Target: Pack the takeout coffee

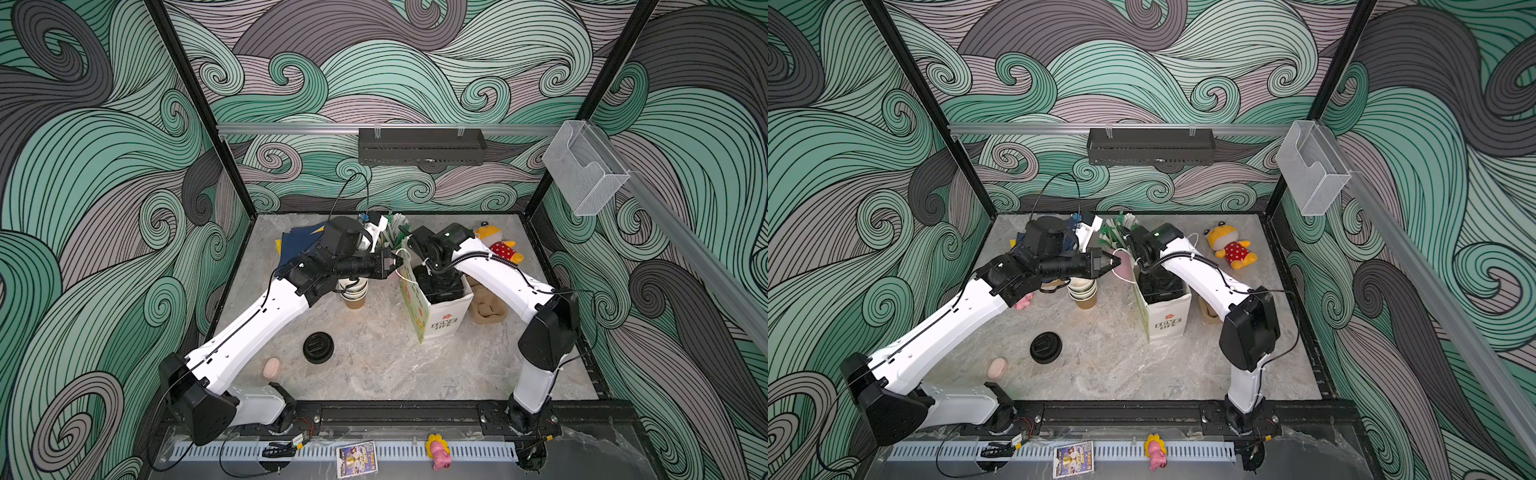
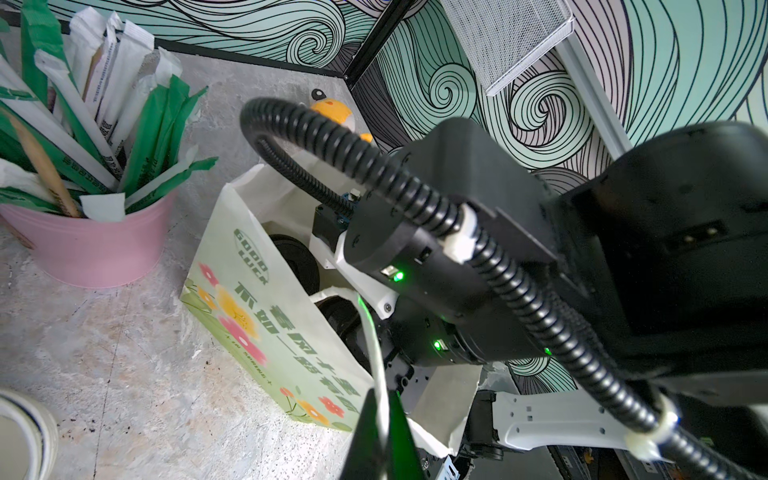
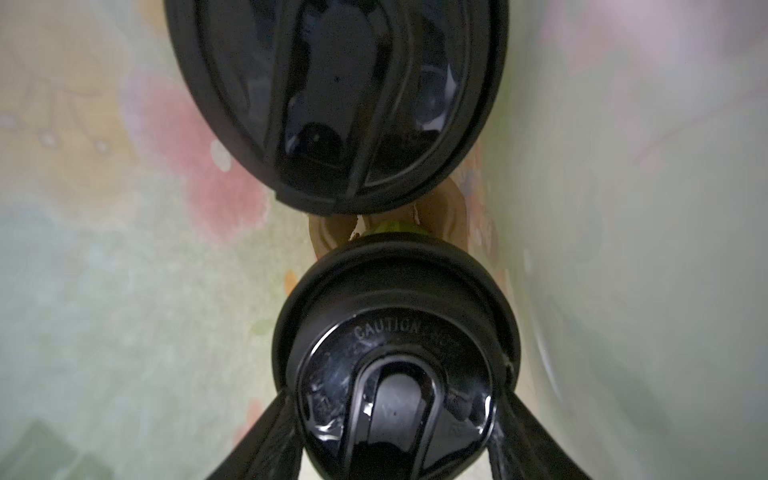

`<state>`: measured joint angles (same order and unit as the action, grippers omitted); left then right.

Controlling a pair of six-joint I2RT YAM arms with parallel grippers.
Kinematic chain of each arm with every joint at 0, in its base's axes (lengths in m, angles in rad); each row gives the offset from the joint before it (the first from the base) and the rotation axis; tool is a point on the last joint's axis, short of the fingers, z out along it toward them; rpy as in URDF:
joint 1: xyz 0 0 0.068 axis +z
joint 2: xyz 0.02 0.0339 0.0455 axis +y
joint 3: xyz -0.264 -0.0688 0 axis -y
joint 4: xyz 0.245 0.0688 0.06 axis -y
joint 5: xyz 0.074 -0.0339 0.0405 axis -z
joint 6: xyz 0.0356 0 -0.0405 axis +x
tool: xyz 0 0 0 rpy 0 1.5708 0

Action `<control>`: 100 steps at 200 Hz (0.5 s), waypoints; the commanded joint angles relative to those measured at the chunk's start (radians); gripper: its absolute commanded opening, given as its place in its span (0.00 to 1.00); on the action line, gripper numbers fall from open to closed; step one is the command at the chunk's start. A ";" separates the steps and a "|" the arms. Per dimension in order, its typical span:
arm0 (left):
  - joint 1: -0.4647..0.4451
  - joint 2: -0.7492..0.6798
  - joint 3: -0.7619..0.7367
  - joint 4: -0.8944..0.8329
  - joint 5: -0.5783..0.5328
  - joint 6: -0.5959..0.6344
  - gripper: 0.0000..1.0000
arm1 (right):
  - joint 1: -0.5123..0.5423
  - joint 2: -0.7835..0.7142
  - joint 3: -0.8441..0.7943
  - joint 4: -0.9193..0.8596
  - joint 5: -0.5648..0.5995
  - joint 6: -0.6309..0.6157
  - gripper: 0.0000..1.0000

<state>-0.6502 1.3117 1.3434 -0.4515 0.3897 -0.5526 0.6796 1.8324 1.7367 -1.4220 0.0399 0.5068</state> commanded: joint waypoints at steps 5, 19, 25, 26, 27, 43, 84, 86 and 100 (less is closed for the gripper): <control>0.009 0.000 0.022 -0.014 0.003 0.025 0.00 | 0.002 -0.018 -0.035 0.024 -0.011 -0.001 0.60; 0.010 0.001 0.023 -0.014 0.001 0.025 0.00 | 0.002 -0.019 -0.050 0.035 -0.009 -0.001 0.60; 0.009 0.002 0.024 -0.013 0.001 0.025 0.00 | 0.003 -0.019 -0.055 0.040 -0.009 -0.001 0.60; 0.009 0.002 0.024 -0.014 0.001 0.026 0.00 | 0.002 -0.019 -0.056 0.040 -0.009 -0.001 0.60; 0.009 0.003 0.024 -0.014 0.000 0.026 0.00 | 0.001 -0.018 -0.057 0.041 -0.009 -0.001 0.60; 0.010 0.002 0.025 -0.013 -0.002 0.026 0.00 | 0.001 -0.016 -0.068 0.051 -0.009 -0.002 0.60; 0.012 0.001 0.025 -0.024 -0.018 0.028 0.00 | 0.001 -0.030 -0.032 0.047 -0.014 0.002 0.59; 0.012 0.001 0.025 -0.026 -0.019 0.028 0.00 | 0.001 -0.031 -0.031 0.044 -0.013 0.002 0.59; 0.012 0.001 0.025 -0.027 -0.023 0.028 0.00 | 0.002 -0.040 -0.006 0.020 -0.008 0.004 0.59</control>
<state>-0.6498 1.3117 1.3434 -0.4580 0.3843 -0.5449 0.6788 1.8149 1.7027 -1.3735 0.0441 0.5045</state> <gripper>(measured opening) 0.049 0.627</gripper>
